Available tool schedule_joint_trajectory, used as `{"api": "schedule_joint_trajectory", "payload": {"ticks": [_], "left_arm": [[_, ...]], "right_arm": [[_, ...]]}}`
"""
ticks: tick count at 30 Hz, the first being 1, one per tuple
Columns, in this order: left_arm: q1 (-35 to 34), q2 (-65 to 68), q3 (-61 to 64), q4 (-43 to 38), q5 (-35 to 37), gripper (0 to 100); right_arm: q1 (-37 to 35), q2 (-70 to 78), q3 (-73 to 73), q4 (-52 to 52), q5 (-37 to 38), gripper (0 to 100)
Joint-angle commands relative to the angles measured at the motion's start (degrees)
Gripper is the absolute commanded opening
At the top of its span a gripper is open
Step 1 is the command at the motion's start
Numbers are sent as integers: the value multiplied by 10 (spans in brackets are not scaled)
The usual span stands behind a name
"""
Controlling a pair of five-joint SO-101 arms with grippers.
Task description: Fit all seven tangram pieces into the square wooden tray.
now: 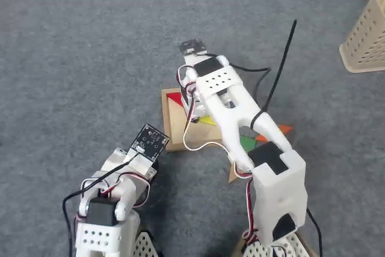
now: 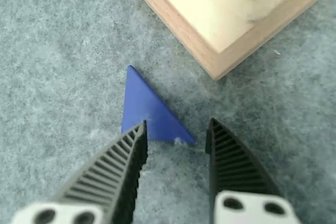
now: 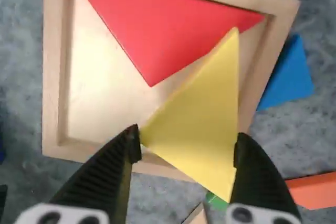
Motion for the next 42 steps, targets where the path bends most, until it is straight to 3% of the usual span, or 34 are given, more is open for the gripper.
{"api": "schedule_joint_trajectory", "payload": {"ticks": [1, 13, 19, 24, 32, 34, 37, 42], "left_arm": [[1, -7, -6, 3, 4, 176], [1, -7, -6, 3, 4, 176], [1, -7, -6, 3, 4, 176], [1, -7, -6, 3, 4, 176], [1, -7, -6, 3, 4, 176], [1, -7, -6, 3, 4, 176], [1, -7, -6, 3, 4, 176], [1, -7, -6, 3, 4, 176]], "right_arm": [[3, -12, -20, -5, -8, 177], [5, -8, -31, -9, -78, 181], [5, -7, -36, -9, -79, 188], [4, -7, -36, -9, -78, 273], [4, -11, -41, -9, -58, 269], [6, -14, -41, -4, -55, 214], [22, -14, -40, 6, -19, 2], [39, -15, -12, 5, 29, 6]]}}
